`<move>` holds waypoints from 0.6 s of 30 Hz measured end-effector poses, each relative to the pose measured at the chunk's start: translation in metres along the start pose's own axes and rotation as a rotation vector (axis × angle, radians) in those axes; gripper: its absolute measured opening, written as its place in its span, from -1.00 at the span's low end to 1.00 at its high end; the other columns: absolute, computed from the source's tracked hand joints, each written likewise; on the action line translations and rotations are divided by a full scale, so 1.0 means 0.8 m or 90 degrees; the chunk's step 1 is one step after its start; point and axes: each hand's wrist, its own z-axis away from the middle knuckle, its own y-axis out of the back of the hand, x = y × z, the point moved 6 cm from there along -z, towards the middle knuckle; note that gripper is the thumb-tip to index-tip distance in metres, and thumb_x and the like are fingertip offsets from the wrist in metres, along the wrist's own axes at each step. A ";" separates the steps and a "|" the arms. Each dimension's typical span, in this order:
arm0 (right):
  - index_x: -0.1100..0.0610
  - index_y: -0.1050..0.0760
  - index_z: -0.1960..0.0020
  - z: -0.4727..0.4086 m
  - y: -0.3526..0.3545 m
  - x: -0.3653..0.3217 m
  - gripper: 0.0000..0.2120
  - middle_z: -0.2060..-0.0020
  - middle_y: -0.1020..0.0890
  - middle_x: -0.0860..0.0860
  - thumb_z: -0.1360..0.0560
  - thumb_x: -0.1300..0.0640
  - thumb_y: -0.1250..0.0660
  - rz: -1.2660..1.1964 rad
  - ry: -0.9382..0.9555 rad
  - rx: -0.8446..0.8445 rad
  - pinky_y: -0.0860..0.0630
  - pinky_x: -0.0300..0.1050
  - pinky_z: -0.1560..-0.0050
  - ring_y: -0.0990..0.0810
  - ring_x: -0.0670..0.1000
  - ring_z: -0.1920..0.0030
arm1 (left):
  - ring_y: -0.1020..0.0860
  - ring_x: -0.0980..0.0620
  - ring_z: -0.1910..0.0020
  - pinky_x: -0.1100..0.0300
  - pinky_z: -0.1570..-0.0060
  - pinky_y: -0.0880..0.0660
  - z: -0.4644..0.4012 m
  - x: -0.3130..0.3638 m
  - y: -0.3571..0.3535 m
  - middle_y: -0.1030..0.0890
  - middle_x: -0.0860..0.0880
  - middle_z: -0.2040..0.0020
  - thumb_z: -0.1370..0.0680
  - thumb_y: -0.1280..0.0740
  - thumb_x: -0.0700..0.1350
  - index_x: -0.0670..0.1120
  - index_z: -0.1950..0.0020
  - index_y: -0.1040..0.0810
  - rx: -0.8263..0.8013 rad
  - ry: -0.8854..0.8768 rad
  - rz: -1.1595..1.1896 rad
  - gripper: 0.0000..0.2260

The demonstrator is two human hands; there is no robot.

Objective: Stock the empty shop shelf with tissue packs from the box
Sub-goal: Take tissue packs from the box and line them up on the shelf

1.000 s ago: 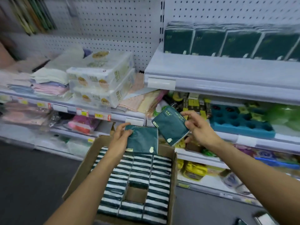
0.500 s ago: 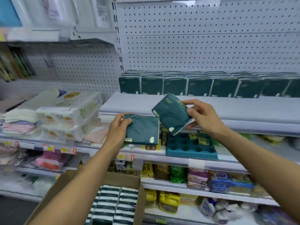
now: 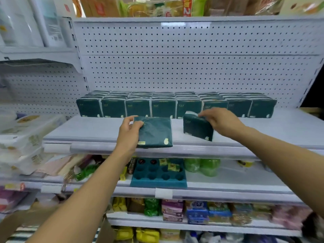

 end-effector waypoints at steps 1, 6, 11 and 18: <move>-0.07 -0.48 -0.34 0.003 -0.008 0.009 -0.68 -0.15 -0.57 0.04 -0.65 0.09 -0.11 0.021 -0.001 -0.008 -0.48 -0.01 0.06 -0.55 0.11 -0.03 | -0.58 0.15 0.19 0.26 0.26 -0.48 -0.001 -0.001 -0.010 -0.61 -0.01 0.02 -0.63 -0.22 -0.10 -0.08 -0.23 -0.46 -0.002 0.004 -0.002 -0.81; -0.07 -0.32 -0.45 0.007 -0.029 0.029 -0.55 -0.24 -0.45 0.00 -0.58 -0.10 -0.24 0.042 0.002 0.015 -0.53 0.01 0.03 -0.49 0.06 -0.13 | -0.58 0.18 0.19 0.33 0.31 -0.44 -0.014 -0.004 -0.052 -0.60 0.04 0.06 -0.64 -0.22 -0.09 -0.05 -0.27 -0.43 -0.037 0.000 -0.056 -0.79; -0.06 -0.38 -0.41 0.003 -0.031 0.052 -0.56 -0.19 -0.46 0.00 -0.55 0.04 -0.33 0.012 -0.040 0.058 -0.53 0.01 -0.01 -0.46 0.04 -0.16 | -0.60 0.10 0.02 0.30 0.21 -0.47 -0.044 -0.003 -0.097 -0.57 -0.01 -0.13 -0.64 -0.22 -0.05 0.01 -0.30 -0.40 -0.103 -0.014 -0.087 -0.77; 0.00 -0.45 -0.35 0.022 0.001 0.142 -0.60 -0.15 -0.47 0.02 -0.53 0.17 -0.37 -0.017 -0.085 0.069 -0.50 -0.04 -0.06 -0.46 0.03 -0.06 | -0.59 0.13 0.13 0.38 0.34 -0.49 -0.063 -0.009 -0.167 -0.60 0.00 0.00 -0.64 -0.23 -0.12 -0.06 -0.25 -0.46 -0.124 -0.005 0.005 -0.80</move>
